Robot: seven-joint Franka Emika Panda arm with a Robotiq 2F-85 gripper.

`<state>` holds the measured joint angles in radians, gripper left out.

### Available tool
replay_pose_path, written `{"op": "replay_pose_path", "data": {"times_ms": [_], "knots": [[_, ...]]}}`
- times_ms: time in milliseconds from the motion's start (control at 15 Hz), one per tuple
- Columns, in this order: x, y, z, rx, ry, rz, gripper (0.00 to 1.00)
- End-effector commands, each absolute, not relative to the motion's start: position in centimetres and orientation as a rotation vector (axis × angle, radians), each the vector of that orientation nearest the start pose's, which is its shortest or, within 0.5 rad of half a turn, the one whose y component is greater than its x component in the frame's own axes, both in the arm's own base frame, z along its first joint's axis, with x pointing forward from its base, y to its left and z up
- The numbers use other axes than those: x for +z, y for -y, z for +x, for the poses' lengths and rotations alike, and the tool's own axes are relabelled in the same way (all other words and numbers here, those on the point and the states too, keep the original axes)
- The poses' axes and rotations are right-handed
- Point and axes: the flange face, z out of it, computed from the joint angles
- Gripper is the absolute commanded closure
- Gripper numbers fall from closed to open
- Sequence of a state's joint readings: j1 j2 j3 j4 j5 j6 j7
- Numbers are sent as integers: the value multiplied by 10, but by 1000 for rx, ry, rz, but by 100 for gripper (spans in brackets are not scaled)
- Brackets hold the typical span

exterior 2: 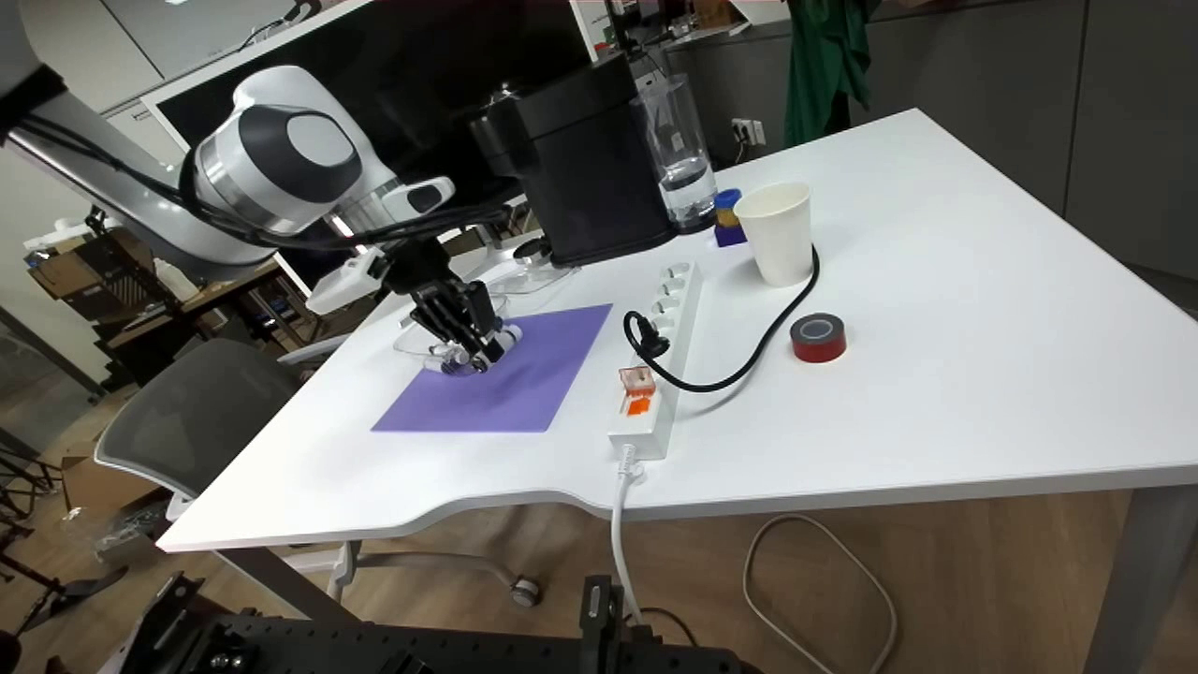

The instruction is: Take one bottle from the clear bowl and put it on the table

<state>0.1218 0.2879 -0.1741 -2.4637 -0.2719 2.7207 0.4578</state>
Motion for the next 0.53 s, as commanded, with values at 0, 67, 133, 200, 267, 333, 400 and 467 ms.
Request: {"op": "replay_pose_path", "data": {"times_ms": [0, 67, 133, 200, 267, 333, 400, 467], "knots": [[169, 27, 474, -42, -559, -3286, 48], [166, 28, 473, -25, -576, -3287, 48], [165, 29, 472, -13, -615, -3276, 42], [165, 28, 470, 10, -653, -3264, 35], [166, 29, 470, 33, -725, -3251, 27], [169, 29, 468, 83, -798, -3227, 21], [172, 29, 465, 141, -866, -3204, 15], [178, 29, 463, 189, -931, -3183, 7]]}}
